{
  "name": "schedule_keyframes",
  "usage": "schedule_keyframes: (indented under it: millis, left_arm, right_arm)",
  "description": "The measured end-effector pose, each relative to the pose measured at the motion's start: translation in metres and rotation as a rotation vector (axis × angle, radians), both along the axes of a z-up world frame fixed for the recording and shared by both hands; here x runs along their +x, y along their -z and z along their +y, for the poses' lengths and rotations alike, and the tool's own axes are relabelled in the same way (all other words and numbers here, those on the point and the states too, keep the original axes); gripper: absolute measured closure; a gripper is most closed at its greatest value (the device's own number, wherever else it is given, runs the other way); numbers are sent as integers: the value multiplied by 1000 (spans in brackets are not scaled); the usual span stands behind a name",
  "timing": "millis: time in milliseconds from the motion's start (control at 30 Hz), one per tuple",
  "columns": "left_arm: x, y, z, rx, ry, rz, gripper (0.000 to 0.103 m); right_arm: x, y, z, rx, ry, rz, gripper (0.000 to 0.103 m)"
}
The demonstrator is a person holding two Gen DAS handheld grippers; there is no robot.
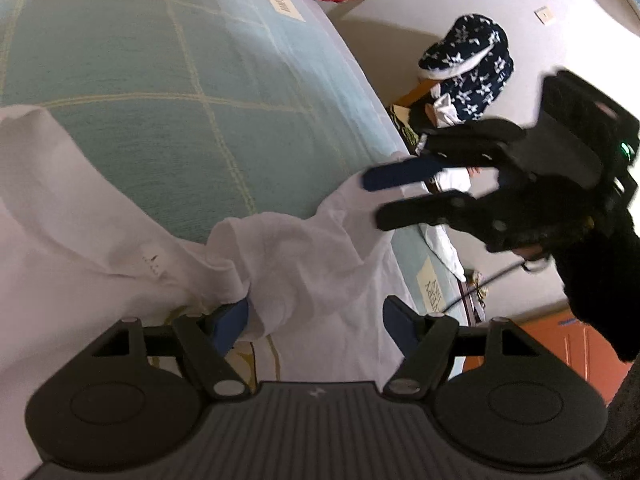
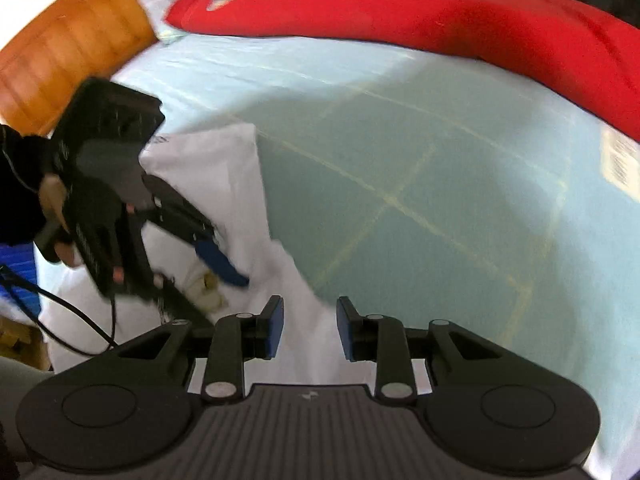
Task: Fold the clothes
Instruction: 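Close the right tool on the shirt side edge and lift it, then close the left tool on the shirt edge while the right tool holds it raised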
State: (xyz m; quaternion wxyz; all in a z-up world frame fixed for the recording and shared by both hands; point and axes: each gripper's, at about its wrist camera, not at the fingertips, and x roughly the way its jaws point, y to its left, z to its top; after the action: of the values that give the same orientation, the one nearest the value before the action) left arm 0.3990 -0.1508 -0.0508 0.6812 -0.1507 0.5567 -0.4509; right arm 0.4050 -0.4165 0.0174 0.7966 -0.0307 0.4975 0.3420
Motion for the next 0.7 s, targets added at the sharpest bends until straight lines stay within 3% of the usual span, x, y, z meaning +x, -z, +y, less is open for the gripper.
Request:
schedule_keyframes:
  millis: [167, 300, 400, 567, 700]
  left_arm:
    - [-3, -13, 19, -9, -27, -28, 29]
    - [3, -27, 43, 26, -37, -80, 29]
    - [22, -41, 56, 111, -13, -169, 29]
    - [63, -51, 63, 295, 144, -382, 36]
    - [90, -44, 58, 391, 336, -452, 37]
  right_arm:
    - [43, 46, 6, 68, -148, 135, 64]
    - [60, 74, -3, 151, -153, 272, 55]
    - [63, 87, -14, 210, -122, 323, 54]
    - [64, 105, -30, 300, -70, 381, 54]
    - [58, 110, -42, 337, -34, 384, 57]
